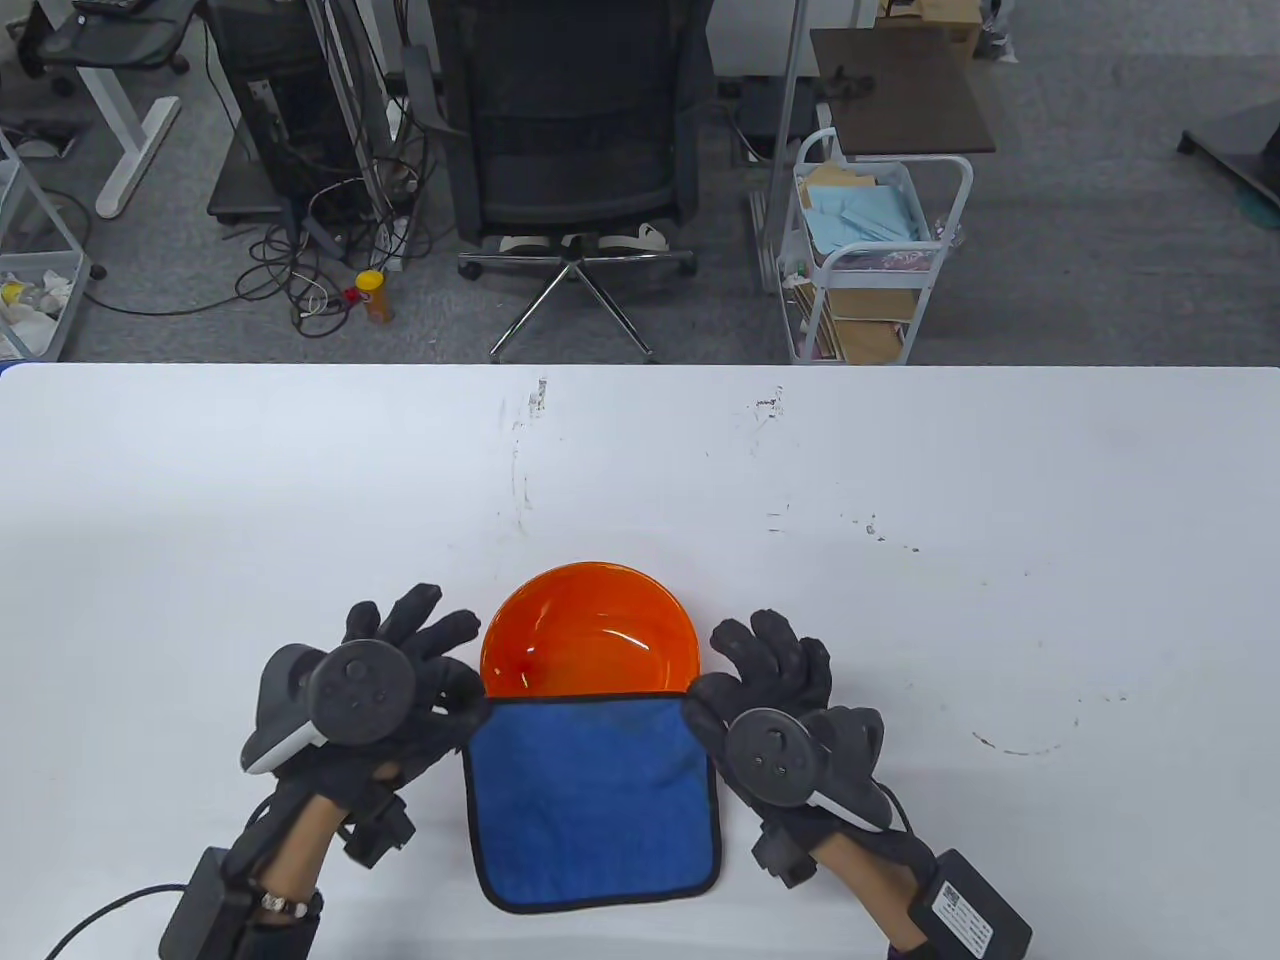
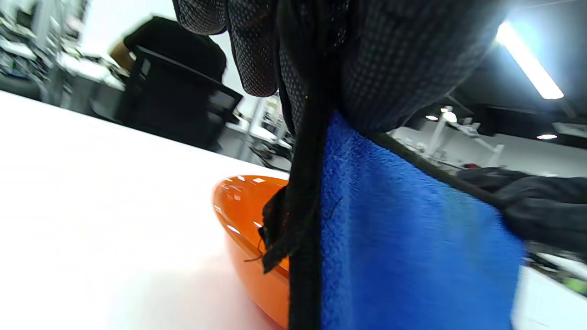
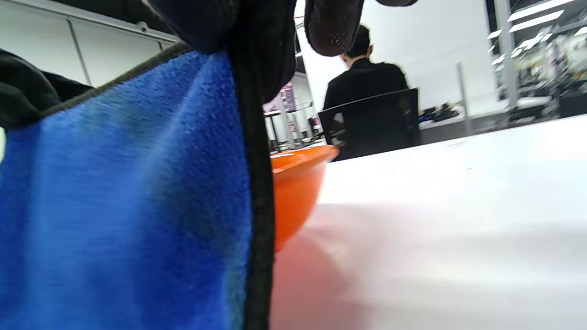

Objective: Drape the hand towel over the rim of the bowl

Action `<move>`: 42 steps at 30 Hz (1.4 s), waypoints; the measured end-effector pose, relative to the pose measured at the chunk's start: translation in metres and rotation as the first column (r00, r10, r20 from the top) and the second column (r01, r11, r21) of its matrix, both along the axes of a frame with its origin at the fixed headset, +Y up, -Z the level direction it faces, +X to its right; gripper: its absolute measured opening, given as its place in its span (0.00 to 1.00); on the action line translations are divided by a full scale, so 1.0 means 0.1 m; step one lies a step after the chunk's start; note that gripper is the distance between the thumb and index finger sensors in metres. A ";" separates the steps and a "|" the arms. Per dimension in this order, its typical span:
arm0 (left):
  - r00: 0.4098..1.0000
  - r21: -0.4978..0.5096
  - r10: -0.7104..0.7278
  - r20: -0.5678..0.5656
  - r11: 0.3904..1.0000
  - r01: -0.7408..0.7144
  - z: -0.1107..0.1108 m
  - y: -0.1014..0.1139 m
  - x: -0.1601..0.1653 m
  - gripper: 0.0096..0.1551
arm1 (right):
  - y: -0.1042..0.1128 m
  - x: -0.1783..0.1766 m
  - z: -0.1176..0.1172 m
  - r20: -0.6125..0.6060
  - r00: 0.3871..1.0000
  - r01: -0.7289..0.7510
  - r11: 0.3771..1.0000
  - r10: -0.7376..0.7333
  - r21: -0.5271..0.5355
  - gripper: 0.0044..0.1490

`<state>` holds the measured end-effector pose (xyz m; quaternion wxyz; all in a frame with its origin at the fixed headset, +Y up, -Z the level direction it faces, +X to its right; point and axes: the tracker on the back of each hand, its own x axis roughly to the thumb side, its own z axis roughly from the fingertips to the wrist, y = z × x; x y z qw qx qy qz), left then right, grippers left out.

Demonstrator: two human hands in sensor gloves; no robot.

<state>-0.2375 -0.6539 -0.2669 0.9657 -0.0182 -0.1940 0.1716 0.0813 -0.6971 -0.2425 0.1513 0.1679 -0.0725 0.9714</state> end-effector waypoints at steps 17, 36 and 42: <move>0.950 -0.009 -0.246 -0.194 0.969 0.249 -0.61 -0.46 0.25 0.23 | -0.29 -0.37 -0.62 0.253 0.904 -0.353 0.935 0.346 -0.016 0.30; 0.937 -0.106 -0.312 -0.155 0.949 0.298 -0.36 -0.14 0.08 0.50 | -0.07 -0.28 -0.63 0.248 0.927 -0.238 0.951 0.283 -0.195 0.42; 0.937 -0.098 -0.300 -0.179 0.953 0.287 0.06 -0.09 -0.18 0.48 | 0.18 0.26 -0.18 0.266 0.950 -0.159 0.987 0.163 -0.035 0.41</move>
